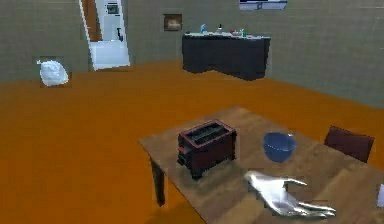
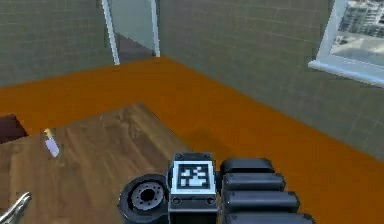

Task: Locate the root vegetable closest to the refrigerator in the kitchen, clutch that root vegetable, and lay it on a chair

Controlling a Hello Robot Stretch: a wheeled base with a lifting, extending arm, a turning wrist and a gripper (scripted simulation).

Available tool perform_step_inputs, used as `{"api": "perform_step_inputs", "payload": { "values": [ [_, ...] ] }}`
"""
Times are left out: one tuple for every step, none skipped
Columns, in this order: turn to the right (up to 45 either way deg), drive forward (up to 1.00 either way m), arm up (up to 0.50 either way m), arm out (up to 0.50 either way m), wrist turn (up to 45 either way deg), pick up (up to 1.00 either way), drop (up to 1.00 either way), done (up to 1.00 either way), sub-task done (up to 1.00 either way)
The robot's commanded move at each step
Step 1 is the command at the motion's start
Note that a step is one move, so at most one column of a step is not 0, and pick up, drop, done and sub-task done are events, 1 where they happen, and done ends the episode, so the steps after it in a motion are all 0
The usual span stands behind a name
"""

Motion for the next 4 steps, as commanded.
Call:
{"api": "perform_step_inputs", "payload": {
  "values": [
    [-45.0, 0.00, 0.00, 0.00, 0.0, 0.00, 0.00, 0.00, 0.00],
    [-9.0, 0.00, 0.00, 0.00, 0.0, 0.00, 0.00, 0.00, 0.00],
    [0.0, 0.00, 0.00, 0.24, 0.0, 0.00, 0.00, 0.00, 0.00],
    [0.0, 0.00, 0.00, 0.00, 45.0, 0.00, 0.00, 0.00, 0.00]
  ]
}}
